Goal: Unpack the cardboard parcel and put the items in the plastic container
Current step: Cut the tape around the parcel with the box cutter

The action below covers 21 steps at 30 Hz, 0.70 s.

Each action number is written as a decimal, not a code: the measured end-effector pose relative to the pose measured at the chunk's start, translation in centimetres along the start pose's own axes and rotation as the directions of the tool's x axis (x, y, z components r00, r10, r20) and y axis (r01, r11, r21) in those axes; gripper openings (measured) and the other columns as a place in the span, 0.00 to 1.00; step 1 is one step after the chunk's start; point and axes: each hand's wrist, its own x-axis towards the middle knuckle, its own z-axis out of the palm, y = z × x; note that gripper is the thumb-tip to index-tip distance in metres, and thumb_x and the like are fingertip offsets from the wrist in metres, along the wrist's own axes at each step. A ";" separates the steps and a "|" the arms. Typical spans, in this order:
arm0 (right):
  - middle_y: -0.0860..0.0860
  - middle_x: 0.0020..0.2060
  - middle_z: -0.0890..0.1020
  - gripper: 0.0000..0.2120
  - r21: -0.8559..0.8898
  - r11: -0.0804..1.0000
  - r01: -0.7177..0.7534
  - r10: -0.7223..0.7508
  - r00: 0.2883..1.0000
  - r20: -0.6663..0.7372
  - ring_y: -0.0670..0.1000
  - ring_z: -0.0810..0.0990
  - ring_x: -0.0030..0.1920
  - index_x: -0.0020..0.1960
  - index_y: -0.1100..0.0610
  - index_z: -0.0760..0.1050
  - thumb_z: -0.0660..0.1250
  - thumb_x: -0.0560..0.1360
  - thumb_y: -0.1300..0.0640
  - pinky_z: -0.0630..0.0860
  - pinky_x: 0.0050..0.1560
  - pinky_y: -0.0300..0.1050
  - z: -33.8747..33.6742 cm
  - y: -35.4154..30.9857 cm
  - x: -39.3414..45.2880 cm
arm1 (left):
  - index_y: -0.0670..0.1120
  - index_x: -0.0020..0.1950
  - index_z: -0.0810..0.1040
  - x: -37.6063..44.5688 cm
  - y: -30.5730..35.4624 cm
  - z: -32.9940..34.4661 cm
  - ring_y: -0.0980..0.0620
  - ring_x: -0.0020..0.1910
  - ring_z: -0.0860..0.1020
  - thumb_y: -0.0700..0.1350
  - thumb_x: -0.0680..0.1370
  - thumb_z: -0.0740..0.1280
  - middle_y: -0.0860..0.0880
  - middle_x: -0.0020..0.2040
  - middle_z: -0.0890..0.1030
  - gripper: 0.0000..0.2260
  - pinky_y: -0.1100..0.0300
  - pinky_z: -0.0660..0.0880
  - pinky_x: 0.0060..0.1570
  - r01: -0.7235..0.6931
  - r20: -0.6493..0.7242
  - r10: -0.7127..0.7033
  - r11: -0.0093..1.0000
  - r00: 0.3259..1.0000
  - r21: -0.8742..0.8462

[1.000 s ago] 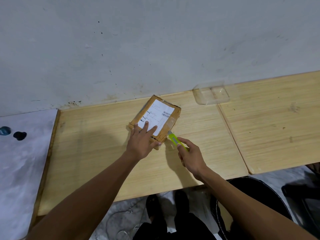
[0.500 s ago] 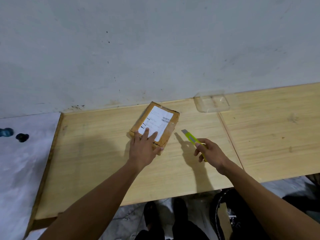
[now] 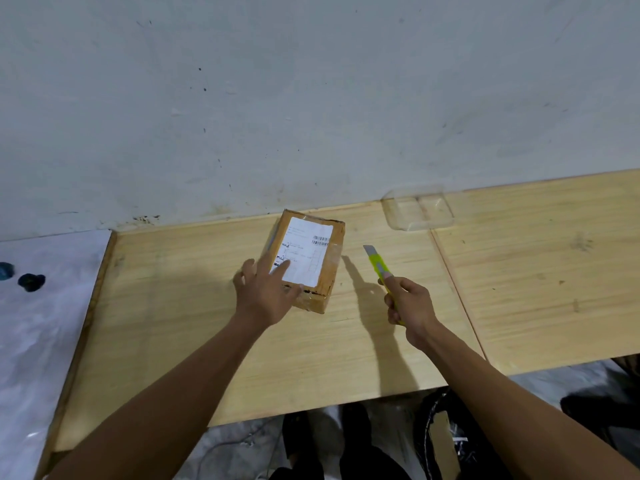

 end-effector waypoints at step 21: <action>0.53 0.35 0.73 0.08 -0.141 0.990 0.015 -0.017 1.000 -0.019 0.51 0.68 0.30 0.54 0.58 0.77 0.63 0.81 0.55 0.65 0.27 0.41 0.6 -0.2 1.3 | 0.52 0.76 0.61 -1.5 2.7 0.6 0.42 0.63 0.69 0.70 0.70 0.65 0.43 0.70 0.60 0.40 0.51 0.74 0.57 0.011 0.015 -0.009 0.993 1.000 -0.116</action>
